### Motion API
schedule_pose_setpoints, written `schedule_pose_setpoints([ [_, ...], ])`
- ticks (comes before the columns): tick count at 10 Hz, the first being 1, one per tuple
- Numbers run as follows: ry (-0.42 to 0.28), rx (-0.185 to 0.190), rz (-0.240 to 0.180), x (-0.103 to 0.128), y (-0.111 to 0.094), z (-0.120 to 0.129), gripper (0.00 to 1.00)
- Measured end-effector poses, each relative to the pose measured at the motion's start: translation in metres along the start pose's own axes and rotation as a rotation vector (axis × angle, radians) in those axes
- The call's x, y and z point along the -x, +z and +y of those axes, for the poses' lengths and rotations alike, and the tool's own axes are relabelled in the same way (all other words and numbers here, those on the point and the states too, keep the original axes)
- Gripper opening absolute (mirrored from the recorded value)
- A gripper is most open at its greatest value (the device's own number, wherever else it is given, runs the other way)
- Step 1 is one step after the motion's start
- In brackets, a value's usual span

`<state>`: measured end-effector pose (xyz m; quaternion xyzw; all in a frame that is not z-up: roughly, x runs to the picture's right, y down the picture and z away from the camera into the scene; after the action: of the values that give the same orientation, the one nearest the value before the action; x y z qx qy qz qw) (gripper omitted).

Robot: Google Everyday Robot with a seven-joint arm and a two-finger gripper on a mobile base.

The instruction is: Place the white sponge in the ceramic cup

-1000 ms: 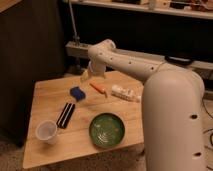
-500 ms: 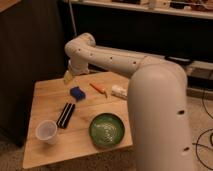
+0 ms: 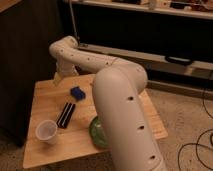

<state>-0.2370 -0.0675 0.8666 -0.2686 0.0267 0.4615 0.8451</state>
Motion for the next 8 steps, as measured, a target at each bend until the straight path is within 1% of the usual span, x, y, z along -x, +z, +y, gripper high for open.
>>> schedule_pose_setpoints([
  [1,0.003,-0.005,0.026,0.002,0.011,-0.004,0.8],
  [2,0.004,-0.006,0.044,0.004,0.021,-0.003,0.8],
  [3,0.01,0.0,0.056,0.004,0.03,-0.005,0.8],
  [4,0.024,0.009,0.077,0.0,0.044,-0.015,0.8],
  [5,0.035,0.015,0.084,-0.002,0.049,-0.021,0.8],
  [6,0.04,0.022,0.093,-0.003,0.055,-0.023,0.8],
  [7,0.046,0.04,0.1,-0.004,0.068,-0.025,0.8],
  [8,0.055,0.073,0.103,-0.008,0.081,-0.03,0.8],
])
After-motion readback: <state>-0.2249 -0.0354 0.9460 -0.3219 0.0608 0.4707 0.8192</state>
